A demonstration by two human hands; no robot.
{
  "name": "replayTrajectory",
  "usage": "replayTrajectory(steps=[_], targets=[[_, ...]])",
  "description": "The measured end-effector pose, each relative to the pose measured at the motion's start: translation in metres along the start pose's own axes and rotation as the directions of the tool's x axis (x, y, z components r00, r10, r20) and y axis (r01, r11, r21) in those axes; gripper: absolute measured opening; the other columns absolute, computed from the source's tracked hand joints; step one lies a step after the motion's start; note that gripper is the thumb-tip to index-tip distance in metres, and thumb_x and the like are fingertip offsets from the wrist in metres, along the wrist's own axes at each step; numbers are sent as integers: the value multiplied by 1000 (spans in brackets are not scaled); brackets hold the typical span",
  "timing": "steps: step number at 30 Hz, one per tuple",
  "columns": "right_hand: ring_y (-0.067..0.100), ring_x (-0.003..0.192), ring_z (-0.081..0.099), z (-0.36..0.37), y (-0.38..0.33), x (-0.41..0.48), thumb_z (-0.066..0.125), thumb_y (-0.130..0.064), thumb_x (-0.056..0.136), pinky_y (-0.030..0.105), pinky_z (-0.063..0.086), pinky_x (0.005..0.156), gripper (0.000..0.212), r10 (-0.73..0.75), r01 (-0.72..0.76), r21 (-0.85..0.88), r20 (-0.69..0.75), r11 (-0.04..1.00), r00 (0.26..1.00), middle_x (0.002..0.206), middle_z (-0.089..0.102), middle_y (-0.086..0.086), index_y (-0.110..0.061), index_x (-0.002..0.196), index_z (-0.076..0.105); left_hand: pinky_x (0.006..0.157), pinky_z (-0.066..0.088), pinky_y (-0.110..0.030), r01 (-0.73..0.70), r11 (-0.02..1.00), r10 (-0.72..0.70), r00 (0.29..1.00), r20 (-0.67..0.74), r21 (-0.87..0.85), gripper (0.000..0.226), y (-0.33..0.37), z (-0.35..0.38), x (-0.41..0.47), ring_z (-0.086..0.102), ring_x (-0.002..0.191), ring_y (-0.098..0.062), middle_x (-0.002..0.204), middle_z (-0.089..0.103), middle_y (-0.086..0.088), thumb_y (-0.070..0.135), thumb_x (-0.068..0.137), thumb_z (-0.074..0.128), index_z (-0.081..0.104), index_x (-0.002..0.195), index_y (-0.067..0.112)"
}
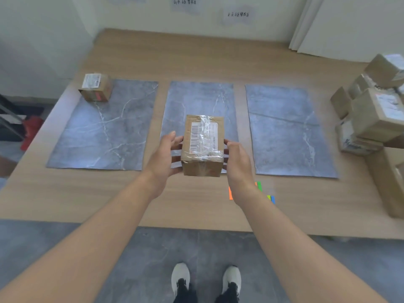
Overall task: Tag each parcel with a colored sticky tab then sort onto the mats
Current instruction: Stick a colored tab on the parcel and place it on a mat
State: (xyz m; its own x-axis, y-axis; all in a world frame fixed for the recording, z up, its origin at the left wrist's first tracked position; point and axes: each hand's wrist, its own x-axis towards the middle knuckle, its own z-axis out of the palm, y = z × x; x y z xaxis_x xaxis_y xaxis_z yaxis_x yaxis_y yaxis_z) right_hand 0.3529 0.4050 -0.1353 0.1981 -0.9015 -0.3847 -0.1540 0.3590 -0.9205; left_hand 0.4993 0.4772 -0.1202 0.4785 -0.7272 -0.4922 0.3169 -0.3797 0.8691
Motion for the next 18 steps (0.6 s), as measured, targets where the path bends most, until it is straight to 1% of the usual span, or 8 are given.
replayTrajectory(steps=[2,3,6,8,11,14,16,18], targets=[[20,103,67,-2,14,2,40,-28,100,33,53,84,32,26,-26,-11,3,1000,1000,103,71,-4,-35,93,70,91,57,-40,21,1000,-21,1000,-2,0,49,-13,-1,1,68,100,-18,118,68,3,54,102,34,66,124,23],[19,105,66,-3,20,2,40,-29,100,33,53,86,31,38,-38,-21,5,999,999,104,71,-4,-36,94,70,90,57,-40,28,1000,-28,1000,0,0,49,-19,-1,1,68,97,-18,117,68,2,54,102,34,66,124,24],[21,108,66,-2,39,-1,40,-41,89,42,53,97,32,85,-85,-47,6,995,996,109,71,-1,-35,100,70,88,56,-40,52,999,-52,999,-3,7,47,-40,-4,2,67,92,-16,111,70,5,53,102,33,67,119,27],[25,105,67,-2,54,-1,40,-44,83,45,53,96,37,120,-119,-45,7,992,993,109,72,6,-31,101,70,87,56,-40,76,997,-76,997,-6,1,46,-54,-5,3,66,89,-16,104,71,7,53,102,33,68,117,27],[25,96,66,-2,80,-1,41,-47,81,50,52,97,42,157,-156,-48,20,987,987,110,70,14,-24,103,67,87,54,-41,114,993,-114,993,-22,-12,43,-77,-7,4,66,83,-14,102,69,5,50,102,35,69,112,26],[24,88,61,-2,104,-3,41,-54,77,45,51,84,55,198,-197,-74,4,978,980,95,67,8,-12,106,64,85,54,-41,151,988,-152,988,-40,-14,42,-98,-8,4,66,83,-14,106,69,3,49,102,36,69,113,24],[25,86,59,-1,120,-2,41,-56,74,42,47,78,62,219,-218,-82,2,973,976,102,67,18,-6,104,62,83,54,-39,160,987,-160,986,-43,-12,43,-108,-7,4,65,85,-15,109,68,2,49,102,36,69,116,24],[25,86,58,-2,128,-2,41,-53,76,41,47,77,59,224,-223,-102,4,970,975,107,67,21,-5,103,61,83,53,-38,162,987,-163,985,-50,-18,42,-115,-6,6,66,85,-14,109,68,2,48,101,37,70,113,25]])
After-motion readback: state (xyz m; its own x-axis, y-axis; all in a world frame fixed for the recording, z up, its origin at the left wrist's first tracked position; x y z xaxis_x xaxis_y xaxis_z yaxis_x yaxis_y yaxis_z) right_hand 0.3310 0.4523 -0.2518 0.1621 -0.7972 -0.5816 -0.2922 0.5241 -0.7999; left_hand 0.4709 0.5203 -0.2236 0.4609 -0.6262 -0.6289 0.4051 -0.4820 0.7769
